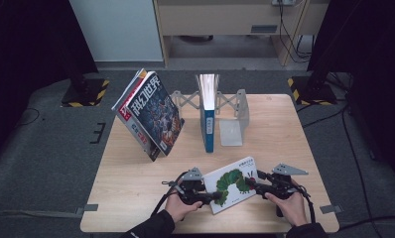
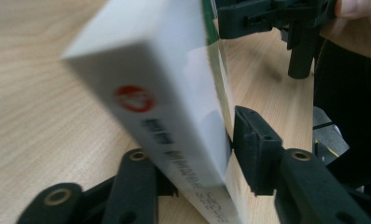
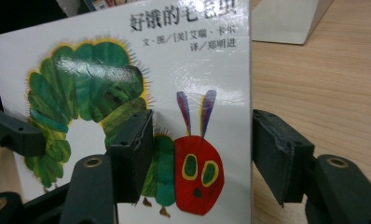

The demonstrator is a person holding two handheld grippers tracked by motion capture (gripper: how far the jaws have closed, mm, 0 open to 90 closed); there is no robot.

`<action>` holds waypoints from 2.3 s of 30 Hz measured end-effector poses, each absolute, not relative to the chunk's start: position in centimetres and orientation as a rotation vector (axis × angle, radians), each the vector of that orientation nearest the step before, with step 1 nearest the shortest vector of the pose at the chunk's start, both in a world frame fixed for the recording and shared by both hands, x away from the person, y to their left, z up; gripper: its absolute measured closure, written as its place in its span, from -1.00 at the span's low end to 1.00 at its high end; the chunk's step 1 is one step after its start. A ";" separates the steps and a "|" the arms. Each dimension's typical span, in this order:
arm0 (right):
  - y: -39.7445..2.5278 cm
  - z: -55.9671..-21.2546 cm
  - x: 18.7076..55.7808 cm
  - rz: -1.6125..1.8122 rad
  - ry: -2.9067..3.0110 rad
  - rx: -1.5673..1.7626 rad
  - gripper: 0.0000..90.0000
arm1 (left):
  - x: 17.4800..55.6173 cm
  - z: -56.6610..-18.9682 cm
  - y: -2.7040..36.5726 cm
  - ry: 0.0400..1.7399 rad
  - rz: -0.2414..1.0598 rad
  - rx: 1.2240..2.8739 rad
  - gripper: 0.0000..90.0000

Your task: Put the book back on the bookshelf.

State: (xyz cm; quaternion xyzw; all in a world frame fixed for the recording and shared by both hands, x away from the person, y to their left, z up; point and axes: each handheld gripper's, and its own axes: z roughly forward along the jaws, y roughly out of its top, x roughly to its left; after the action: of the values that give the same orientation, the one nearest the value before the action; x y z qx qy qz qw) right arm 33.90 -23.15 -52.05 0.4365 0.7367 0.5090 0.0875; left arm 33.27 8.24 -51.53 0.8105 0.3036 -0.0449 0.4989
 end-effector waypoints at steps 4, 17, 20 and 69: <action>-23.2 -52.2 33.9 1.505 2.202 1.292 -0.05 | 33.3 -51.4 8.4 0.733 -0.087 1.947 0.50; -23.2 -52.0 33.9 1.493 2.218 1.250 0.02 | 32.9 -52.3 7.2 0.689 -0.113 1.995 0.51; -23.2 -52.0 33.9 1.498 2.216 1.236 0.02 | 32.9 -52.2 7.2 0.712 -0.142 1.996 0.55; -27.9 -53.8 35.1 0.935 2.156 1.377 -0.77 | 35.2 -43.9 11.3 0.827 0.084 1.812 0.66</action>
State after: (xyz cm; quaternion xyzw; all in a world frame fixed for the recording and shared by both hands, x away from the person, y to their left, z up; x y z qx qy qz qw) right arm 35.14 -27.88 -53.84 0.4945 0.7744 0.3357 0.2074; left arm 35.16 11.30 -43.85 0.7633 0.3481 0.0354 0.5430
